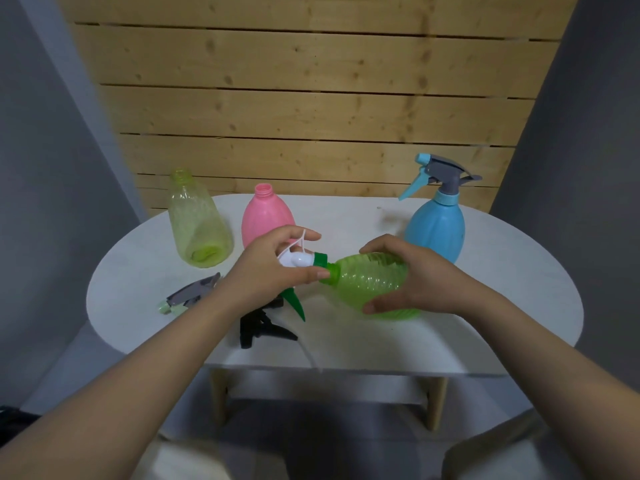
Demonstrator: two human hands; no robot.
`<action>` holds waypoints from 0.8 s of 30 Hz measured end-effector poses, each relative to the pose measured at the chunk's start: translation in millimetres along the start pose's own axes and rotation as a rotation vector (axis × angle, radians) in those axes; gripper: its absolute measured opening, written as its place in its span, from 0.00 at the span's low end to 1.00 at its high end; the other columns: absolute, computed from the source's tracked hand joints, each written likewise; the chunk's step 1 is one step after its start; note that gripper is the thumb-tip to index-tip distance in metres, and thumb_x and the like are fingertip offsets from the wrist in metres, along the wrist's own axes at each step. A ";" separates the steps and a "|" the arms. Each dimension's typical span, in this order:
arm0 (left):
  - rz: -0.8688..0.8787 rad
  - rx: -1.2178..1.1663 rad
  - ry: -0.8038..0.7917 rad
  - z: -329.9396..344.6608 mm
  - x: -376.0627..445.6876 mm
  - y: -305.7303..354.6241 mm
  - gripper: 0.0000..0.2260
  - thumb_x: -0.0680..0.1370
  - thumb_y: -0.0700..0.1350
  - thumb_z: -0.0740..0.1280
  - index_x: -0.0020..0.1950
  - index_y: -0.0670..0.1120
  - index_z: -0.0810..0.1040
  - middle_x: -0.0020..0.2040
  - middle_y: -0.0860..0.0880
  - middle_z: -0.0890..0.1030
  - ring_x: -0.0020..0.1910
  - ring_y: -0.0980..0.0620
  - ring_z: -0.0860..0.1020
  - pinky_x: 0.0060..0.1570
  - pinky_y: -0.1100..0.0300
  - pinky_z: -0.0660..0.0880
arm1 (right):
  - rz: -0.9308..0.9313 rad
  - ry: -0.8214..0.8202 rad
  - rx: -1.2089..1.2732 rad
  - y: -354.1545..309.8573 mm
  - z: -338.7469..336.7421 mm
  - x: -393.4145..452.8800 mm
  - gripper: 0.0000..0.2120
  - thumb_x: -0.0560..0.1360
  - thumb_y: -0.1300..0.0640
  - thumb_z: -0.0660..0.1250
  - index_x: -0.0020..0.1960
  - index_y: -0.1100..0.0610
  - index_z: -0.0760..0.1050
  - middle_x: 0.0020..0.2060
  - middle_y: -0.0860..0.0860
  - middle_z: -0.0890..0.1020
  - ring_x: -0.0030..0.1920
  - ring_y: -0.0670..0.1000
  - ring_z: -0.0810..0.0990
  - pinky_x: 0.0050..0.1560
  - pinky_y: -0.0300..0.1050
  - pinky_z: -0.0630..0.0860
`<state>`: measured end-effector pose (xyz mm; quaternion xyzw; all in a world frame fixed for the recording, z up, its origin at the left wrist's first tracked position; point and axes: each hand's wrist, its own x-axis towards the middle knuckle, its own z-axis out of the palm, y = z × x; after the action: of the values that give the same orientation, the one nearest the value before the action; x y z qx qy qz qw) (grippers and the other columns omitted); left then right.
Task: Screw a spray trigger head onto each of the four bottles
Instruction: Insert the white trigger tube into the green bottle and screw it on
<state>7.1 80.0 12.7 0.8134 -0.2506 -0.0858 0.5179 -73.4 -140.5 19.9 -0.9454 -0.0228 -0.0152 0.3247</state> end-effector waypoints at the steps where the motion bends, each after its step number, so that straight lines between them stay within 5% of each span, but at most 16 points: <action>1: 0.003 0.017 -0.021 0.5 -0.5 1.3 0.20 0.64 0.47 0.78 0.55 0.54 0.78 0.46 0.52 0.79 0.40 0.63 0.76 0.41 0.72 0.73 | -0.003 -0.003 -0.001 -0.6 1.2 0.7 0.34 0.58 0.49 0.80 0.62 0.46 0.71 0.54 0.41 0.76 0.54 0.42 0.73 0.49 0.25 0.67; 4: 0.003 0.051 -0.089 -2.0 -2.6 4.8 0.16 0.67 0.43 0.76 0.53 0.50 0.80 0.47 0.54 0.80 0.39 0.67 0.75 0.38 0.77 0.70 | 0.004 -0.003 0.078 -0.6 0.8 1.8 0.32 0.59 0.50 0.80 0.61 0.44 0.74 0.52 0.38 0.77 0.51 0.37 0.74 0.47 0.19 0.65; 11: 0.001 0.026 -0.149 -2.9 -2.6 4.4 0.12 0.68 0.42 0.75 0.49 0.51 0.81 0.45 0.54 0.81 0.38 0.65 0.76 0.41 0.71 0.72 | 0.022 -0.043 0.237 -0.3 -3.5 3.5 0.26 0.62 0.53 0.79 0.58 0.44 0.78 0.51 0.35 0.79 0.47 0.28 0.75 0.46 0.21 0.69; 18: 0.024 -0.013 -0.169 1.0 -6.6 8.5 0.13 0.67 0.38 0.75 0.49 0.47 0.80 0.41 0.52 0.82 0.35 0.64 0.78 0.36 0.71 0.74 | 0.081 -0.193 0.423 4.9 -5.4 7.5 0.26 0.60 0.44 0.74 0.57 0.46 0.80 0.51 0.46 0.85 0.53 0.45 0.82 0.57 0.39 0.75; 24: 0.051 0.002 -0.200 1.7 -8.8 8.4 0.14 0.66 0.38 0.77 0.49 0.48 0.80 0.43 0.51 0.82 0.38 0.62 0.79 0.39 0.69 0.76 | 0.151 -0.322 0.616 15.4 -3.1 11.0 0.27 0.58 0.44 0.71 0.52 0.58 0.82 0.47 0.55 0.85 0.47 0.54 0.83 0.51 0.44 0.79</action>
<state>-3.8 80.2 18.3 0.7945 -0.3219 -0.1531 0.4916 -61.6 -154.1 13.4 -0.7924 -0.0071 0.1655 0.5870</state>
